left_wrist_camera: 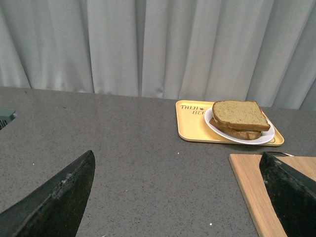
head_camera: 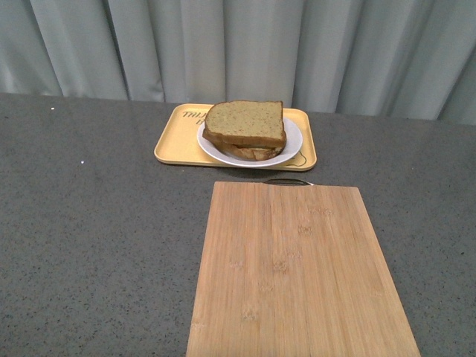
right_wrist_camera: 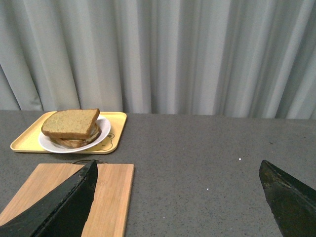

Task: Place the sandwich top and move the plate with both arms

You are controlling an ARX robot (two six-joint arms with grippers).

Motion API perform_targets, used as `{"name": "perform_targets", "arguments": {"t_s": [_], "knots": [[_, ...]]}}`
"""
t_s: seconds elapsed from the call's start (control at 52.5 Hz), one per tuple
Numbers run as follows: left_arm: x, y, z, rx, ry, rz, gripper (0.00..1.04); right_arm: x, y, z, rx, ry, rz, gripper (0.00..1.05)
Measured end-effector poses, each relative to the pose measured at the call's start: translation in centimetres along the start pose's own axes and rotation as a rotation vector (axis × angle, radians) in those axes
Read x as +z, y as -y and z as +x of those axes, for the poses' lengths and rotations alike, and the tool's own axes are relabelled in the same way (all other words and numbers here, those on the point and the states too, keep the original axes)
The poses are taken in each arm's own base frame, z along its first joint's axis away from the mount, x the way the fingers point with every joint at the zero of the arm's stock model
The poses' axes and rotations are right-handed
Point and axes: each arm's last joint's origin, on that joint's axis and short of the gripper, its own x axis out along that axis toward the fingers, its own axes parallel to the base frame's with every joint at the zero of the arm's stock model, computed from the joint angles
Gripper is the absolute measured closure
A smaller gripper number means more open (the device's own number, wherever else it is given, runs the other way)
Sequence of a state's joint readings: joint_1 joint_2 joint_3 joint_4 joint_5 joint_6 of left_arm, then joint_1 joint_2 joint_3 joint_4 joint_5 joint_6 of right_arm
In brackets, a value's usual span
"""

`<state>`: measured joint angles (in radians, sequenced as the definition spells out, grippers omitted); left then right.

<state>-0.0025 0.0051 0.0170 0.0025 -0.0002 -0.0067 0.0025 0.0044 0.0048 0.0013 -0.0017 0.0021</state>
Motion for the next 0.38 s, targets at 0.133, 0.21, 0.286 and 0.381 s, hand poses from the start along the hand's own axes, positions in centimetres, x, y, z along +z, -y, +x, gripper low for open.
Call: {"name": "perform_targets", "arguments": {"t_s": [0.133,0.21,0.286,0.381], "knots": [[0.00,0.00,0.00,0.000,0.000,0.000,0.07,0.00,0.00,0.00,0.000,0.000,0.000,0.09],[0.00,0.00,0.00,0.000,0.000,0.000,0.07,0.00,0.00,0.00,0.000,0.000,0.000,0.09],[0.00,0.00,0.00,0.000,0.000,0.000,0.07,0.00,0.00,0.00,0.000,0.000,0.000,0.09],[0.00,0.00,0.00,0.000,0.000,0.000,0.07,0.00,0.00,0.00,0.000,0.000,0.000,0.09]]}}
